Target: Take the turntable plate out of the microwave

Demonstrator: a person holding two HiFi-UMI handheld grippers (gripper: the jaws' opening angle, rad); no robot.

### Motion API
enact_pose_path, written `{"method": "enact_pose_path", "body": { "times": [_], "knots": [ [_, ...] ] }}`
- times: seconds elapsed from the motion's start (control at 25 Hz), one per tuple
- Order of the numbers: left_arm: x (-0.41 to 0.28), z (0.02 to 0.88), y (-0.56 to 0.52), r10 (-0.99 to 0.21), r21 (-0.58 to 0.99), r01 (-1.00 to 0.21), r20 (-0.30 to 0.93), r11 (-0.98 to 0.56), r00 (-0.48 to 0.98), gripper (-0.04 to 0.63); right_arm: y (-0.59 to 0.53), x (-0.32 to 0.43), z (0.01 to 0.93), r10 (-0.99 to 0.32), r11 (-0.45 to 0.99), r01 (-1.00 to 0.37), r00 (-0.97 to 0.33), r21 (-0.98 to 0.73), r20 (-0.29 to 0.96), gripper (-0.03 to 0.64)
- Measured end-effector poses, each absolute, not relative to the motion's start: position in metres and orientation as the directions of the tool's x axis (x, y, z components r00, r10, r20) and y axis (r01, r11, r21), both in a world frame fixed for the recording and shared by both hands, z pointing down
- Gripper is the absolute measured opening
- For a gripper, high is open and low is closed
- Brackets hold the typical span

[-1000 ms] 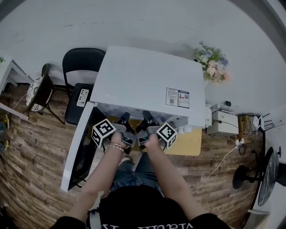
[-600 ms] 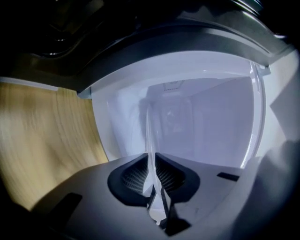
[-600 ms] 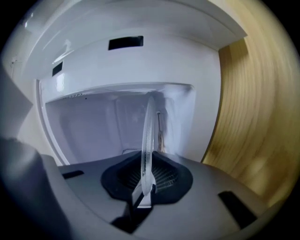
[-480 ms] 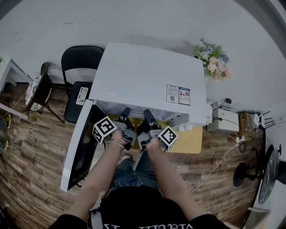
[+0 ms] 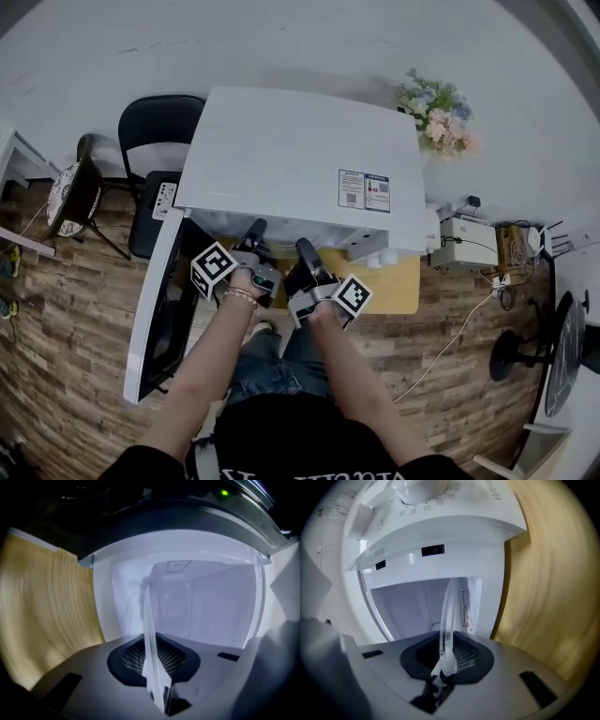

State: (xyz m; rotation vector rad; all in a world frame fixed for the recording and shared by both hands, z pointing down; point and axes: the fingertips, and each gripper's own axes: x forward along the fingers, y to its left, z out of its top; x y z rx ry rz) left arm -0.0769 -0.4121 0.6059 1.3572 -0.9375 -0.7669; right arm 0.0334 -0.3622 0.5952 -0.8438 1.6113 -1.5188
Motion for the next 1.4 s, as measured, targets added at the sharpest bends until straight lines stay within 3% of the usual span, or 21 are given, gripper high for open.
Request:
{"method": "enact_pose_path", "body": {
  "times": [0.68,1.04,1.4],
  "knots": [
    [-0.072,0.611,-0.404,-0.876,0.997,-0.003,0.065,0.073,0.479,0.032,-0.338,0.036,0.602,-0.833,0.083,0.009,-0.548,-0.996,-0.075,0.067],
    [-0.072,0.606,-0.396,-0.878,0.999,0.008,0.035,0.044,0.478,0.032,-0.342,0.040,0.608,-0.813,0.073,-0.160,-0.581,-0.984,0.035,0.066],
    [-0.076,0.597,-0.372,-0.865,0.999,0.018,0.019,0.033,0.501,0.032,-0.342,0.035,0.602,-0.816,0.084,-0.225,-0.574,-0.971,0.063,0.084]
  ]
}}
